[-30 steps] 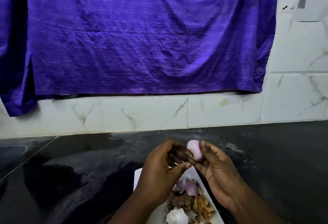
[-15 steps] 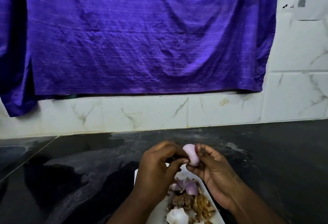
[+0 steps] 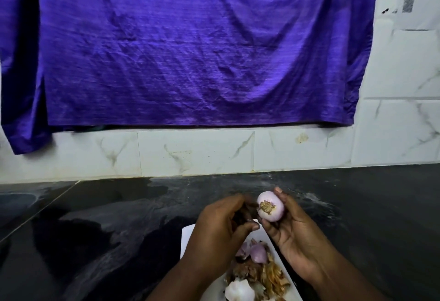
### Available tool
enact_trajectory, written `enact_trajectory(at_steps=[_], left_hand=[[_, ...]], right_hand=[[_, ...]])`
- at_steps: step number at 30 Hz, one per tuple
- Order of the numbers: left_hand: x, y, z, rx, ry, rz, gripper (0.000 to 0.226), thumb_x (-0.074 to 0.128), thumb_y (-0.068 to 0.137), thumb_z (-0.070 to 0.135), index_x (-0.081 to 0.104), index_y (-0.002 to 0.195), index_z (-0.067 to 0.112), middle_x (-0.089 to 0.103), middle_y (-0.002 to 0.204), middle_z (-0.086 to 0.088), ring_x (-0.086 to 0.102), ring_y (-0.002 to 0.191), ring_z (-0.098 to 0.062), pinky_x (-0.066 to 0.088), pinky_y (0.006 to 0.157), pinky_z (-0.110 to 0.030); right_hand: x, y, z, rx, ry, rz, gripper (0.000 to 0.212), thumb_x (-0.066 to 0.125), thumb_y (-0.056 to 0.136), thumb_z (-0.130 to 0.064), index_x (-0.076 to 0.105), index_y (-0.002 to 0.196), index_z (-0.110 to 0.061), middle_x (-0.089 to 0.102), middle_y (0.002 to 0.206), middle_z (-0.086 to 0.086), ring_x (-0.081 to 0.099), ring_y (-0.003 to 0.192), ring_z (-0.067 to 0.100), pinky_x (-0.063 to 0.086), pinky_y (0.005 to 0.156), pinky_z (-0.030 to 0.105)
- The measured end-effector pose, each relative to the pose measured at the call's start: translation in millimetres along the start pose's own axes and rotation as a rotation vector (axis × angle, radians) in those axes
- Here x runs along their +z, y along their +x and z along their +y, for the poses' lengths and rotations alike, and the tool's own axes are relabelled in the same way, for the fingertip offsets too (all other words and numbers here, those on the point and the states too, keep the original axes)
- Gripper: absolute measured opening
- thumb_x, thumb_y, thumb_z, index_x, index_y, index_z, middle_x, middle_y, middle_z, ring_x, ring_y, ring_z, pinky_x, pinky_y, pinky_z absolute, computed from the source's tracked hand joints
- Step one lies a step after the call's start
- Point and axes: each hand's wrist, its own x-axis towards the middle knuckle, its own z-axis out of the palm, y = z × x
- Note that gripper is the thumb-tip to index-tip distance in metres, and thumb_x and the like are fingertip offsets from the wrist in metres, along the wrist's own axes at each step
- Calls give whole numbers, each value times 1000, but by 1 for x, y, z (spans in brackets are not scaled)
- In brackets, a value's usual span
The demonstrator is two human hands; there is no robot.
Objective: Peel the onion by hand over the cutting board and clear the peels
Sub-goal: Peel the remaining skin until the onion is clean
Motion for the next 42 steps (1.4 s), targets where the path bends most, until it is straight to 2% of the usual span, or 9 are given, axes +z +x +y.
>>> enact_trajectory(at_steps=[3, 6, 14, 19, 27, 32, 36, 40, 42], left_hand=[[1, -1, 0, -3, 5, 46, 45, 86, 84, 23, 68, 123, 37, 72, 99, 18, 71, 92, -9, 61, 78, -33], [1, 0, 0, 39, 25, 84, 42, 86, 84, 22, 72, 123, 30, 72, 105, 18, 73, 97, -8, 62, 81, -29], [2, 1, -2, 39, -47, 156, 7, 81, 87, 23, 80, 94, 25, 75, 88, 13, 75, 82, -15, 65, 69, -43], [0, 2, -1, 11, 17, 154, 15, 84, 86, 12, 79, 89, 26, 75, 87, 15, 73, 82, -12, 61, 70, -34], [5, 3, 0, -264, -192, 71, 20, 78, 92, 13, 76, 83, 31, 76, 86, 4, 75, 85, -21, 63, 77, -53], [8, 2, 8, -305, -252, 85, 23, 77, 92, 9, 75, 77, 26, 74, 82, -7, 74, 80, -29, 62, 65, -33], [8, 2, -2, -314, -221, 131, 20, 85, 85, 13, 74, 80, 29, 74, 78, -1, 74, 78, -27, 64, 72, -54], [7, 0, 2, -322, -244, 185, 33, 91, 78, 11, 74, 93, 35, 78, 87, 7, 75, 80, -11, 65, 73, -49], [9, 0, 1, -304, -247, 179, 32, 88, 81, 10, 76, 94, 36, 80, 91, 6, 77, 85, -14, 65, 78, -49]], right_hand=[[-2, 1, 2, 9, -34, -23, 28, 77, 71, -29, 82, 92, -10, 73, 102, 24, 70, 78, 23, 62, 54, 26], [-5, 2, 3, 17, -63, -38, 53, 78, 73, -31, 72, 116, 0, 71, 112, 28, 71, 81, 25, 63, 57, 26], [-3, 1, 6, -25, -136, -95, 48, 73, 78, -31, 70, 111, 4, 74, 91, 18, 73, 69, 19, 62, 57, 26], [0, -1, 7, -115, -210, -84, 41, 74, 73, -32, 69, 99, 0, 73, 78, 12, 71, 70, 18, 63, 60, 27], [0, 2, 12, -393, -395, 21, 34, 78, 69, -28, 72, 87, 1, 75, 79, 18, 72, 72, 29, 63, 64, 36], [-5, 6, 12, -695, -732, 126, 20, 87, 75, -14, 73, 87, -19, 77, 84, 1, 74, 79, 15, 61, 66, 28], [-8, 11, 10, -614, -578, 137, 29, 86, 72, -26, 70, 93, -13, 78, 91, 12, 75, 90, 32, 61, 84, 53], [-4, 7, 18, -496, -500, 60, 32, 88, 76, -29, 68, 94, -10, 77, 92, 19, 74, 90, 40, 59, 89, 57], [-3, 7, 20, -486, -516, 43, 33, 87, 77, -30, 67, 95, -10, 76, 93, 20, 73, 96, 45, 58, 89, 58]])
